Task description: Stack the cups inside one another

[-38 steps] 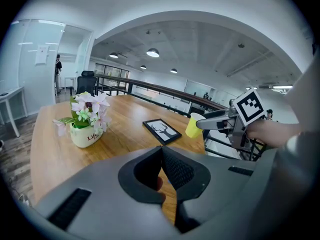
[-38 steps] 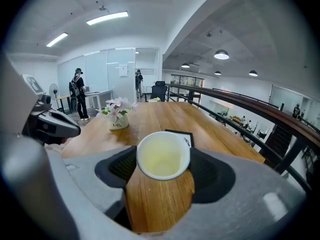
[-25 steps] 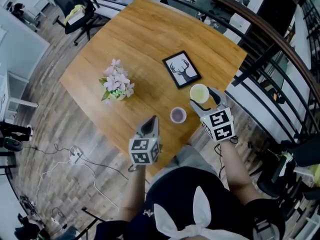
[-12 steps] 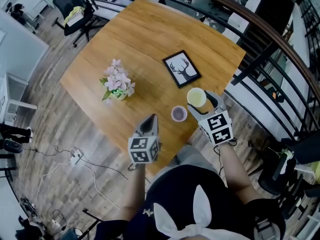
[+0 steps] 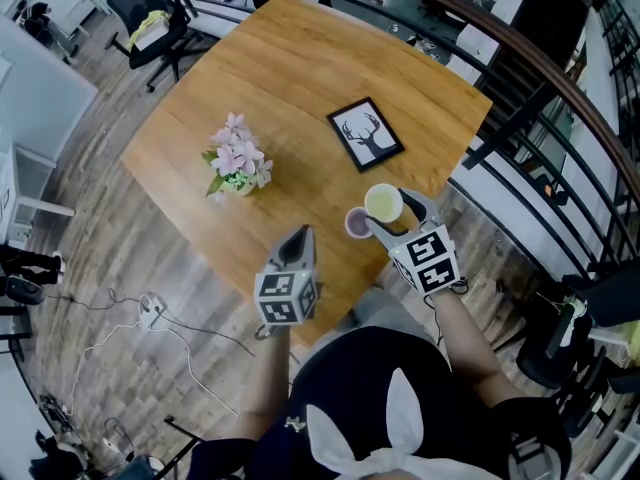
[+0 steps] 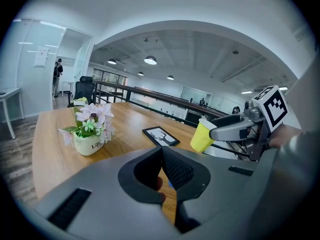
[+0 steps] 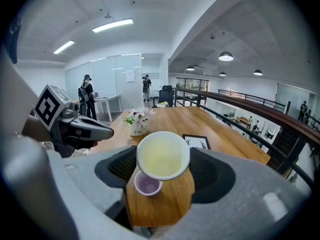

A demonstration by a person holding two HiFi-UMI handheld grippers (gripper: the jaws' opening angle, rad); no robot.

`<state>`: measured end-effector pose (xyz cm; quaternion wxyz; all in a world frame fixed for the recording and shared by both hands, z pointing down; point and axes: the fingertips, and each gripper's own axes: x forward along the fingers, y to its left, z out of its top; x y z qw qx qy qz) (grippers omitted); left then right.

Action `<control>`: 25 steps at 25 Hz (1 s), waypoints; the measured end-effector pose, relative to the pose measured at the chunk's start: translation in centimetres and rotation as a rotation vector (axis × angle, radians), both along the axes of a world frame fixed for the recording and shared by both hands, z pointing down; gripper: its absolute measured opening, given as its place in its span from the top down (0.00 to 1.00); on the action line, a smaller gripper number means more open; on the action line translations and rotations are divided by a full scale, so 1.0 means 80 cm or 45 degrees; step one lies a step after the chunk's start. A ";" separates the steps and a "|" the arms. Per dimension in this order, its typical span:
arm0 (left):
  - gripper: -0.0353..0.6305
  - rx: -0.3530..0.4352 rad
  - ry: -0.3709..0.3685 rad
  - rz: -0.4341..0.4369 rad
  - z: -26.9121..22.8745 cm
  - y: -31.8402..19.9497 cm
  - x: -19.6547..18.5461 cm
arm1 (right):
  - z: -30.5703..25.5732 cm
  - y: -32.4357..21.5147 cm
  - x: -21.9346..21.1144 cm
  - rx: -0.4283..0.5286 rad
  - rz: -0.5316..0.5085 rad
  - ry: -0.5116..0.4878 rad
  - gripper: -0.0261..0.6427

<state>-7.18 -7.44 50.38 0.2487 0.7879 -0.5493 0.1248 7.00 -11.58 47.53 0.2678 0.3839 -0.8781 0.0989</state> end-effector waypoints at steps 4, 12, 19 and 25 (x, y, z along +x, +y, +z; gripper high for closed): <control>0.92 0.001 0.002 0.000 0.000 0.001 -0.002 | 0.003 0.008 -0.008 -0.012 -0.019 0.000 0.47; 0.92 0.005 0.009 0.008 -0.001 0.002 -0.004 | 0.010 0.018 -0.020 -0.028 -0.050 0.011 0.47; 0.92 -0.002 0.011 0.009 0.001 0.000 -0.007 | 0.021 0.021 -0.026 -0.054 -0.062 0.022 0.47; 0.92 -0.013 0.012 0.003 0.006 -0.002 -0.011 | 0.037 0.020 -0.030 -0.097 -0.075 0.024 0.47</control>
